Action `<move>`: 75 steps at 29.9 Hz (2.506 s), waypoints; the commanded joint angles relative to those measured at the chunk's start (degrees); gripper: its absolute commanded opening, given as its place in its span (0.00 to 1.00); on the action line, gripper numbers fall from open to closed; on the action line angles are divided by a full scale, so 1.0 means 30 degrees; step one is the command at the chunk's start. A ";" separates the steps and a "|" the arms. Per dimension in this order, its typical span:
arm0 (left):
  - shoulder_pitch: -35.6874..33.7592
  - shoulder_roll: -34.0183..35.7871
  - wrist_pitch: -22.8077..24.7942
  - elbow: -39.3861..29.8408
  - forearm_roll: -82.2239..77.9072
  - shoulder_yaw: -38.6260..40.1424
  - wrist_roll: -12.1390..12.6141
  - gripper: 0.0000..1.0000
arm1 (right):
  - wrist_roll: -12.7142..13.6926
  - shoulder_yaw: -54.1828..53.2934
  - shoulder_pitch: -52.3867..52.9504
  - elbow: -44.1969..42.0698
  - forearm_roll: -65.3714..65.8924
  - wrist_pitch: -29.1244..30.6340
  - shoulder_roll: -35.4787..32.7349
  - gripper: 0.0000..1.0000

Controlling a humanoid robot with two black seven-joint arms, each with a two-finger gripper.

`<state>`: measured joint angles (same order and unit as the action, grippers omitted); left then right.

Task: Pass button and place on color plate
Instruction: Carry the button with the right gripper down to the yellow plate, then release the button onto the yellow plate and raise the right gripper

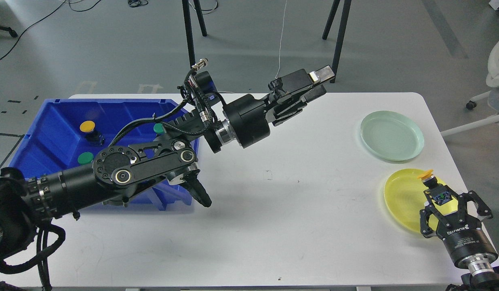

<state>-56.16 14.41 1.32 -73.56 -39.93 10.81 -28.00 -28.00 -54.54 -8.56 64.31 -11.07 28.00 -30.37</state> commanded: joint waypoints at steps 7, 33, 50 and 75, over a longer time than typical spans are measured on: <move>0.0001 0.0000 -0.0001 0.0000 0.0010 -0.0001 0.0001 0.64 | -0.0001 0.0133 0.0069 0.0095 -0.3984 0.0000 0.0574 0.20; 0.0001 0.0000 -0.0031 -0.0030 0.0039 -0.0001 0.0001 0.64 | -0.0001 0.0514 0.0216 0.0301 -0.7707 0.0000 0.2712 0.23; 0.0001 0.0000 -0.0031 -0.0030 0.0039 -0.0001 0.0001 0.64 | -0.0001 0.0485 0.0069 0.0975 -0.7795 0.0000 0.2713 0.46; 0.0001 0.0000 -0.0030 -0.0030 0.0039 -0.0001 0.0001 0.64 | -0.0001 0.0192 -0.0019 0.2056 -0.8118 0.0000 0.2596 0.79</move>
<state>-56.16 14.41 1.23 -73.65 -39.81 10.81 -28.00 -28.00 -53.53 -8.52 68.90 -35.32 28.00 -22.33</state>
